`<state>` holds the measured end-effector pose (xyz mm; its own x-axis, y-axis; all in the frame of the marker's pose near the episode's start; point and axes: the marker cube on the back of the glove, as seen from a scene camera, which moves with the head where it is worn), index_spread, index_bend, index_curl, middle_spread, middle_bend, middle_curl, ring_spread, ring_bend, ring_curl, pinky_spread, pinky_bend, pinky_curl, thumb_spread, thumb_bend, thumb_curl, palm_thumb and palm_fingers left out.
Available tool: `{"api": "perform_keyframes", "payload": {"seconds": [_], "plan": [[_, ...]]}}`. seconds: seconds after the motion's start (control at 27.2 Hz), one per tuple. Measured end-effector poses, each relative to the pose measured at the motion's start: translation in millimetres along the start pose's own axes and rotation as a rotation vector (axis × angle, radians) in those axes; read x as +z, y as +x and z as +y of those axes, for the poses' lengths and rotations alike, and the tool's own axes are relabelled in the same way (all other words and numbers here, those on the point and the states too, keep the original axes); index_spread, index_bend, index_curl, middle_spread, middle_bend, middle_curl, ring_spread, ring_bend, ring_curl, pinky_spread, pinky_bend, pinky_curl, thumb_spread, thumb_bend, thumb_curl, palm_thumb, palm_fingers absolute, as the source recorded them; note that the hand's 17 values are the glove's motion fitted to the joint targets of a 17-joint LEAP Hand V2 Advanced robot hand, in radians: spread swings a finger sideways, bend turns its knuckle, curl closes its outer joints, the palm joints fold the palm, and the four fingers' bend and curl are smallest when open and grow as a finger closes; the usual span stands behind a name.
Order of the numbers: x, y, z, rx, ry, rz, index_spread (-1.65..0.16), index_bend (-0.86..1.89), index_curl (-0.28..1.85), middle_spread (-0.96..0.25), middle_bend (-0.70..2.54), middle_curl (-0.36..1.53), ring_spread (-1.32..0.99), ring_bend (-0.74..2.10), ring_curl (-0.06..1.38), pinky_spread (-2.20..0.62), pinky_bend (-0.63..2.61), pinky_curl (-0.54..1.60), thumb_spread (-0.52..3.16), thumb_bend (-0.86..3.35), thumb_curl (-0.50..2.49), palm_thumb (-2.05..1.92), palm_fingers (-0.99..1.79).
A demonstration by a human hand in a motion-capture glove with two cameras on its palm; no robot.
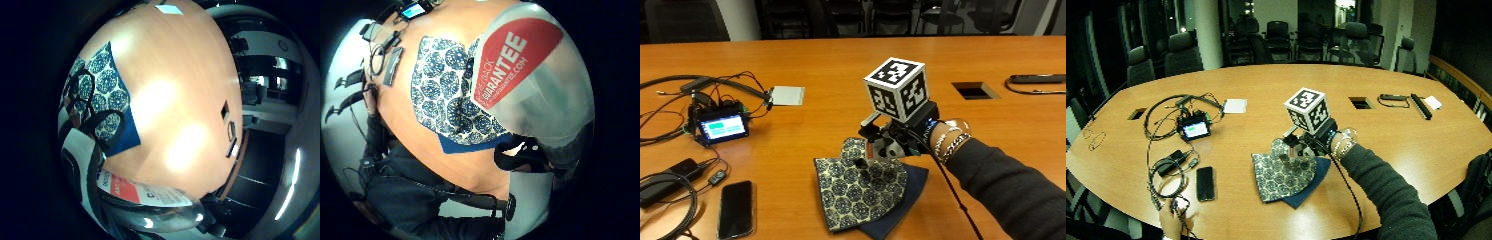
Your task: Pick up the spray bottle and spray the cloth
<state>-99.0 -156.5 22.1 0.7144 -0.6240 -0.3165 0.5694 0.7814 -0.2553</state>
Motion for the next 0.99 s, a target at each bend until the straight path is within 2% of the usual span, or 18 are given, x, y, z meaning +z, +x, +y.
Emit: {"api": "perform_keyframes", "payload": {"seconds": [0.18, 0.55, 0.77, 0.99], "plan": [[-8, -5, 3, -0.005, 0.058, -0.157, -0.29, 0.17, 0.5, -0.23, 0.46, 0.54, -0.21, 0.74, 0.46, -0.34, 0.56, 0.41, 0.61, -0.03, 0.73, 0.88, 1.34], [-27, -40, 18, -0.02, 0.319, -0.595, -0.3, 0.17, 0.5, -0.23, 0.47, 0.54, -0.21, 0.74, 0.46, -0.34, 0.56, 0.41, 0.61, -0.03, 0.73, 0.87, 1.34], [-33, -67, 5, -0.049, 0.424, -0.83, -0.3, 0.17, 0.5, -0.23, 0.48, 0.54, -0.22, 0.73, 0.45, -0.34, 0.56, 0.41, 0.61, -0.03, 0.73, 0.87, 1.35], [-49, -72, -17, -0.006, 0.611, -1.109, -0.3, 0.17, 0.5, -0.23, 0.48, 0.54, -0.21, 0.74, 0.45, -0.34, 0.56, 0.41, 0.61, -0.03, 0.73, 0.87, 1.34]]}}
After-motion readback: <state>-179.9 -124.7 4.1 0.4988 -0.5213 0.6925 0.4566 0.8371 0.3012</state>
